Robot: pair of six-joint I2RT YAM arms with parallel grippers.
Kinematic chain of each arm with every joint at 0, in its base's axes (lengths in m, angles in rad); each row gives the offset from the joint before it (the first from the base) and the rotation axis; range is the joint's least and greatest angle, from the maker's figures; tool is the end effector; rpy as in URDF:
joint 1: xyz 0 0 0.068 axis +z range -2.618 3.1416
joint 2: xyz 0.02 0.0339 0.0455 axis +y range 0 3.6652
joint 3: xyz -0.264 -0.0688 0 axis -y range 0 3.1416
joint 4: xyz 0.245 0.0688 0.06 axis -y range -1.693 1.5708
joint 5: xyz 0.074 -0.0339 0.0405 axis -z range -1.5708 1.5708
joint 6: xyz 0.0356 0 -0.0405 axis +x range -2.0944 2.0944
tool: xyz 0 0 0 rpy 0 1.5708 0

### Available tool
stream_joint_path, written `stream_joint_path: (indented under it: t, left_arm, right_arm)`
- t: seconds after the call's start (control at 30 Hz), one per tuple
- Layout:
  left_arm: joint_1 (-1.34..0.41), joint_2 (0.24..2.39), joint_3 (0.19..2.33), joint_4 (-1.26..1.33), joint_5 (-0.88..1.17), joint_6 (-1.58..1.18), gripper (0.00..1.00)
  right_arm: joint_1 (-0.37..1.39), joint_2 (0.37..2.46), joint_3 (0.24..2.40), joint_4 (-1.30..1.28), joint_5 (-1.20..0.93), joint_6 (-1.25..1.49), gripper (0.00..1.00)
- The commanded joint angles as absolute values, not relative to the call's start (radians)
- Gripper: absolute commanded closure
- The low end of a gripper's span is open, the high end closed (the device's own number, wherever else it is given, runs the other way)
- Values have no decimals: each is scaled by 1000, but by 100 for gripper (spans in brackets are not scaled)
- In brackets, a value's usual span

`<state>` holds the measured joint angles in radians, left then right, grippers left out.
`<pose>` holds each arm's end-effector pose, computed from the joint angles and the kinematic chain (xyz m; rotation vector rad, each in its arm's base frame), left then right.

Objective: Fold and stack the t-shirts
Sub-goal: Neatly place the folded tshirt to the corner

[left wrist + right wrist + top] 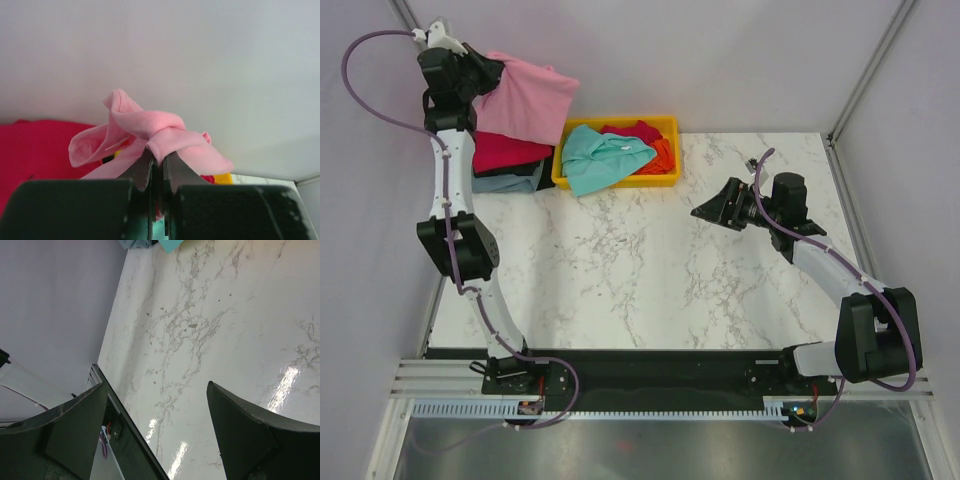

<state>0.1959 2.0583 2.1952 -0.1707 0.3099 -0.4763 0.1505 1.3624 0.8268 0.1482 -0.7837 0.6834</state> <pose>0.4788 0.0840 0.4360 -0.3004 1.5946 -0.4649 0.2914 0.0696 0.2609 -0.0091 2.0691 1.2959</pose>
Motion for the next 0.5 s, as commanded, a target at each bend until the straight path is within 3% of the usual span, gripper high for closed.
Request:
stream_joint_path:
  t: [0.0, 0.3, 0.4, 0.43, 0.47]
  left_arm:
    - [215, 2135, 2366, -155, 305, -451, 98]
    - [304, 2319, 2434, -149, 307, -500, 97]
    - [342, 2446, 2541, -109, 285, -534, 82]
    - [357, 2473, 2554, -82, 282, -543, 63]
    - [360, 2520, 2554, -5, 275, -549, 55]
  right_arm:
    - [152, 1350, 862, 160, -773, 657, 12]
    - [152, 1381, 874, 124, -758, 632, 12]
    - [152, 1394, 873, 115, -749, 624, 12]
    - [152, 1397, 873, 115, -750, 624, 12]
    - [152, 1402, 874, 109, -752, 620, 12]
